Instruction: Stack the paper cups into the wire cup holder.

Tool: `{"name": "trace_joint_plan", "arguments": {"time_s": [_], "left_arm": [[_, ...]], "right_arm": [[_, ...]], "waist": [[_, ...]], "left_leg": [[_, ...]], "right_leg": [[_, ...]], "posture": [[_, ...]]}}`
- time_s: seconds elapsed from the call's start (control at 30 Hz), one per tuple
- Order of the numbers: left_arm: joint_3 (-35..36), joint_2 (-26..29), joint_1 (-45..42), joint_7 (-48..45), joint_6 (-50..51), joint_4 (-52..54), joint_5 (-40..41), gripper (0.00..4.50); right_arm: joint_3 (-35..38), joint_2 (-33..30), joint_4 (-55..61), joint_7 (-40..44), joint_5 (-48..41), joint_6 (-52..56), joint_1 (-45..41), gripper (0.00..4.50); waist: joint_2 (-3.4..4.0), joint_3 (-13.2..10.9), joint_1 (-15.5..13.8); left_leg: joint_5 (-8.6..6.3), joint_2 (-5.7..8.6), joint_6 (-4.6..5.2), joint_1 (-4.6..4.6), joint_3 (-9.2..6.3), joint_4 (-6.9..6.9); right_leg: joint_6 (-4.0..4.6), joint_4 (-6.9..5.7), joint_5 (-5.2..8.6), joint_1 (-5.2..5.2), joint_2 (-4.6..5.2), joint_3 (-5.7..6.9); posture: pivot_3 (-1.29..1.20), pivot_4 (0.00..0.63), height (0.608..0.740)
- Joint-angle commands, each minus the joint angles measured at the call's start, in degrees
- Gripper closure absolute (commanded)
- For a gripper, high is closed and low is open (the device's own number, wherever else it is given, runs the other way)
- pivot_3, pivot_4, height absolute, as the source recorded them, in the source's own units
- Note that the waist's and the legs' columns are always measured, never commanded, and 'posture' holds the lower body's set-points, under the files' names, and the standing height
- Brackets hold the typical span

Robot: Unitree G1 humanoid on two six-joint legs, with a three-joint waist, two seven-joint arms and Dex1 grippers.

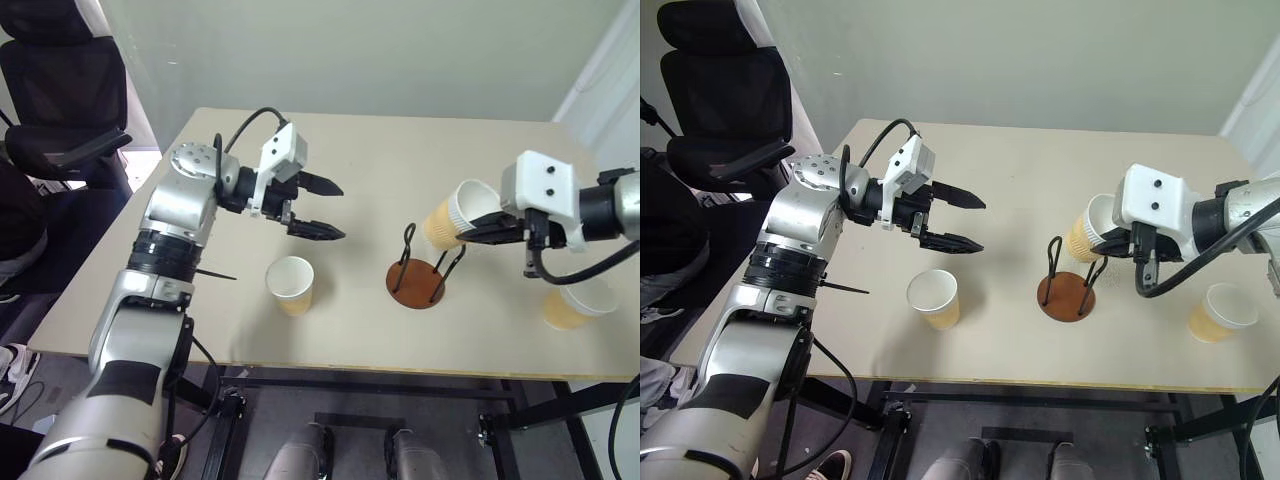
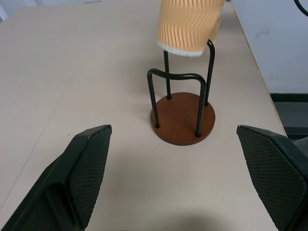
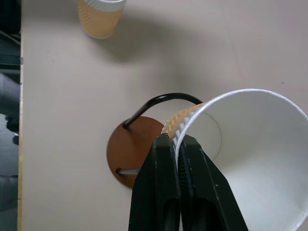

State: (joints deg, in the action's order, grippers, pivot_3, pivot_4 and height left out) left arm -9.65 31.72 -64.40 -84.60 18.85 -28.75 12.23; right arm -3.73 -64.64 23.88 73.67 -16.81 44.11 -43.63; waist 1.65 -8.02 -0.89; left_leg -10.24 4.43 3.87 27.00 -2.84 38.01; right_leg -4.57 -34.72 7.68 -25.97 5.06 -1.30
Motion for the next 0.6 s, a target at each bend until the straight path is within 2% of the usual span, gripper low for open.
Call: {"name": "trace_joint_plan", "arguments": {"time_s": [0.03, 0.6], "left_arm": [[0.8, 0.0, -0.8, 0.3, -0.5, 0.6, 0.3, 0.00], [1.0, 0.0, -0.4, 0.7, -0.5, 1.1, 0.3, 0.00]], "right_arm": [[-0.4, 0.8, 1.4, -1.1, -1.0, -0.1, -1.6, 4.48], [-3.3, -0.4, 0.6, -1.3, 1.6, -3.2, -1.0, 4.48]], "waist": [[0.00, 0.0, 0.0], [0.00, 0.0, 0.0]], "left_leg": [[0.01, 0.00, 0.02, 0.00, 0.02, 0.00], [0.05, 0.00, 0.10, 0.00, 0.04, 0.01]], "right_leg": [[0.00, 0.00, 0.00, 0.00, 0.00, 0.00], [-0.01, -0.04, -0.01, 0.00, 0.00, -0.04]], "posture": [[0.00, 0.150, 0.740], [0.00, 0.150, 0.740]]}}
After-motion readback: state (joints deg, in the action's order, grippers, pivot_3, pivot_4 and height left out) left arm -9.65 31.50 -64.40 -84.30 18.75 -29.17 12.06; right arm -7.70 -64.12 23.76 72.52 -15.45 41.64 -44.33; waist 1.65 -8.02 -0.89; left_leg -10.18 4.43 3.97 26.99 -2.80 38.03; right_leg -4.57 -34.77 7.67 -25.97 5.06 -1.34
